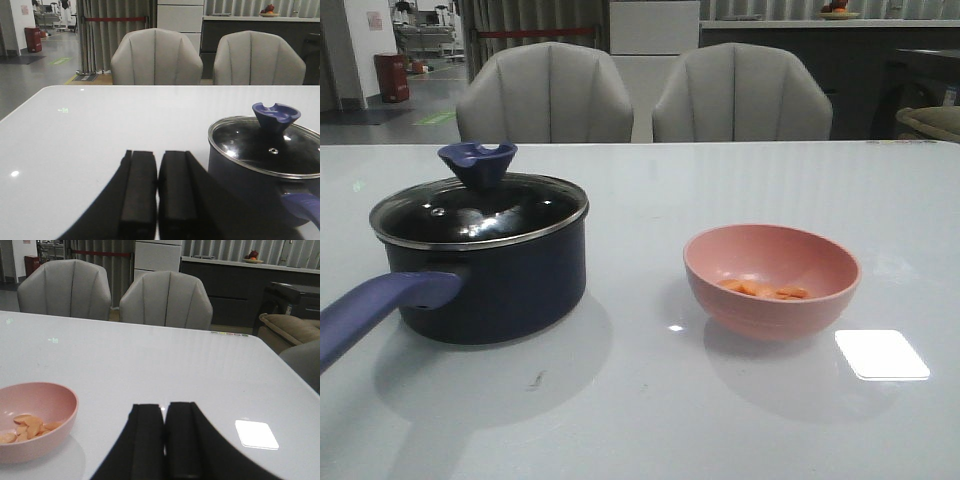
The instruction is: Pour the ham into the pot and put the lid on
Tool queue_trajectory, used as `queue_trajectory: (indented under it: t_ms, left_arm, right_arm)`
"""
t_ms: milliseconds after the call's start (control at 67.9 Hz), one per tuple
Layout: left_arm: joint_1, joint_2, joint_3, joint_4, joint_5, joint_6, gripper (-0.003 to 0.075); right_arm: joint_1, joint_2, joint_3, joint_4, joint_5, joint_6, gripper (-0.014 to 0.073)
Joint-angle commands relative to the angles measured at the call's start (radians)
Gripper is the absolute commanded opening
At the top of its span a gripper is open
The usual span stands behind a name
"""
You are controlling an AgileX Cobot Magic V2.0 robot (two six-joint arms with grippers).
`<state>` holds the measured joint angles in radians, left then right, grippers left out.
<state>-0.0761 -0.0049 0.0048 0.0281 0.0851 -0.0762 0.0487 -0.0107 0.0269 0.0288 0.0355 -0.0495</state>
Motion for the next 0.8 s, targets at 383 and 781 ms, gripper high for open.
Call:
queue_trajectory:
  t_ms: [383, 781]
  left_arm:
    - [-0.004, -0.018, 0.021, 0.002, -0.085, -0.008, 0.0133]
    - [-0.004, -0.018, 0.021, 0.096, -0.072, 0.011, 0.0133]
  right_arm:
    - [-0.004, -0.019, -0.005, -0.011, -0.088, -0.005, 0.0148]
    - [-0.004, -0.019, -0.005, -0.011, -0.088, -0.005, 0.0148]
